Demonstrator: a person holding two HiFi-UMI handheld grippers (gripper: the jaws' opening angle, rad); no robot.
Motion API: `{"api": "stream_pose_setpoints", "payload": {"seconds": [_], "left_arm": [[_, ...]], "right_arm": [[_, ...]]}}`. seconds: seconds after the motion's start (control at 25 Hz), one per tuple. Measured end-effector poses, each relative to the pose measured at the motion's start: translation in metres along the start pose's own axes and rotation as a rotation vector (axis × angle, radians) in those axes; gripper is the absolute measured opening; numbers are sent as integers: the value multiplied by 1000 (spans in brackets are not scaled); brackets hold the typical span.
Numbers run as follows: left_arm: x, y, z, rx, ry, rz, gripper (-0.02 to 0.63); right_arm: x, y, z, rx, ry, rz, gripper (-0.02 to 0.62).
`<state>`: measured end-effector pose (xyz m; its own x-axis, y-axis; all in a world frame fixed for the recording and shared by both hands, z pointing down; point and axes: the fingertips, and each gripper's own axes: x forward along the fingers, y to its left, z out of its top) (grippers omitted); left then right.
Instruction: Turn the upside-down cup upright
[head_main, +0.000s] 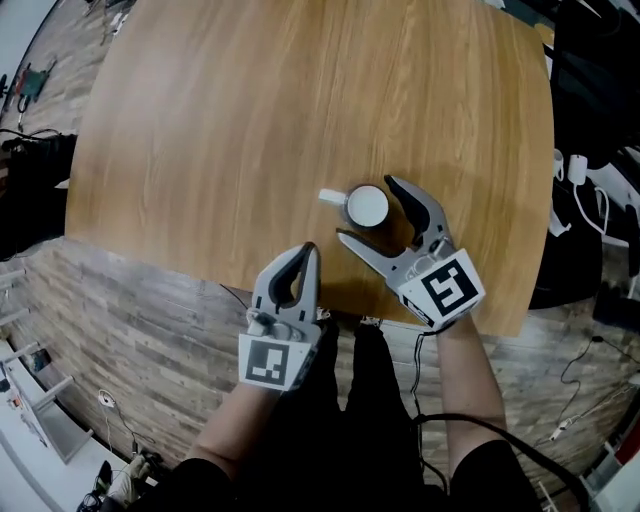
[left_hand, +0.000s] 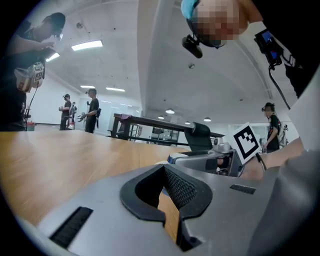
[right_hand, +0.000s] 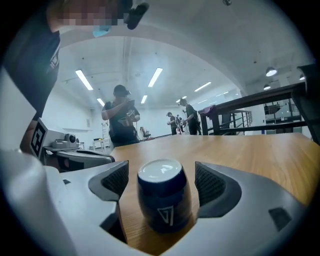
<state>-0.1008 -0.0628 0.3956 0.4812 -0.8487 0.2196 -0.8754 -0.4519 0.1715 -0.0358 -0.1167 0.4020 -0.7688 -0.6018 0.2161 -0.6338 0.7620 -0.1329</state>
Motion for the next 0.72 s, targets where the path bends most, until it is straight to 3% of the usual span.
{"api": "stream_pose_setpoints", "payload": {"seconds": [0.28,0.72], "left_arm": [[6,0,-12,51,2,-31,8],[12,5,-30,56,24,-36,8]], "right_arm": [[27,6,0,-90,8,47,348],[22,-5,-5,-91,-32,-55,347]]}}
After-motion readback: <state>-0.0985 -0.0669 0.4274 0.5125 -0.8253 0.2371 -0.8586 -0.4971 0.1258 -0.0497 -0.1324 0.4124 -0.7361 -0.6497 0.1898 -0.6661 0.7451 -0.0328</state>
